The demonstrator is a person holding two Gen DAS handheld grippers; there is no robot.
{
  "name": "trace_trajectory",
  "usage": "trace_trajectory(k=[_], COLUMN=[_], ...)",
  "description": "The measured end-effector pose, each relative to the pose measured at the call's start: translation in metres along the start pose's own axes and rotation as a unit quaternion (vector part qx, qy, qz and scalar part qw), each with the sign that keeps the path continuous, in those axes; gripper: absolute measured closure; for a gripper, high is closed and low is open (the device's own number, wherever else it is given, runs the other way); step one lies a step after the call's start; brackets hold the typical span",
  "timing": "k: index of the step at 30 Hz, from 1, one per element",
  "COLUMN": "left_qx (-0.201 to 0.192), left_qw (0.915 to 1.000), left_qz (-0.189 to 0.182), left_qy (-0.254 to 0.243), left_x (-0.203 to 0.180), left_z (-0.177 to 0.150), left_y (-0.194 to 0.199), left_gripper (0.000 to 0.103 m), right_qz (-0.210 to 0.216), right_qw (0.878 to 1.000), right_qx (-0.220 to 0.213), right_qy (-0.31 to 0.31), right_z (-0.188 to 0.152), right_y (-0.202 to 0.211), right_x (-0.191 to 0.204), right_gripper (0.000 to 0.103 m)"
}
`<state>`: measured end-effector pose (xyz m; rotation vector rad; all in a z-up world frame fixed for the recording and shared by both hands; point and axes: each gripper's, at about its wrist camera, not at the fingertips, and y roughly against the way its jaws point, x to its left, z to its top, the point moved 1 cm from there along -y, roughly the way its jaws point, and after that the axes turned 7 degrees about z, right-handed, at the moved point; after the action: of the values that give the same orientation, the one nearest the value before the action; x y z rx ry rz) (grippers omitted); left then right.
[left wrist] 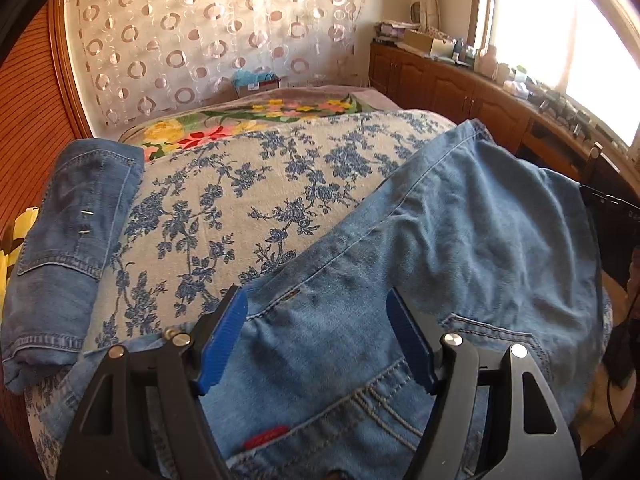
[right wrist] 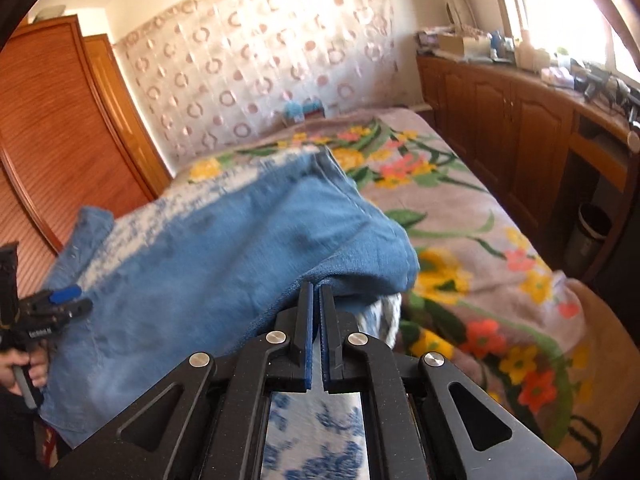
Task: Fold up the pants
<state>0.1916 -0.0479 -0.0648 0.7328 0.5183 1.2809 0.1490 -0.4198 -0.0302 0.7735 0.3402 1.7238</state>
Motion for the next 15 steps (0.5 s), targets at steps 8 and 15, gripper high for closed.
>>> trace_trajectory(k=[8,15], left_qx=[-0.026,-0.046], left_qw=[0.9994,0.9982], left_qz=[-0.01,0.008], left_qy=[0.019,0.038], left_x=[0.019,0.044], left_z=[-0.01,-0.026], left_y=[0.035,0.064], left_gripper=[0.031,0.031], right_qz=[0.027,0.075], right_qw=[0.999,0.994], right_qx=[-0.006,-0.016], right_qy=[0.032,0.083], right_z=[0.024,0.033], right_y=[-0.004,-0.009], right_x=[0.044,0.117], right_gripper=[0.103,0.103])
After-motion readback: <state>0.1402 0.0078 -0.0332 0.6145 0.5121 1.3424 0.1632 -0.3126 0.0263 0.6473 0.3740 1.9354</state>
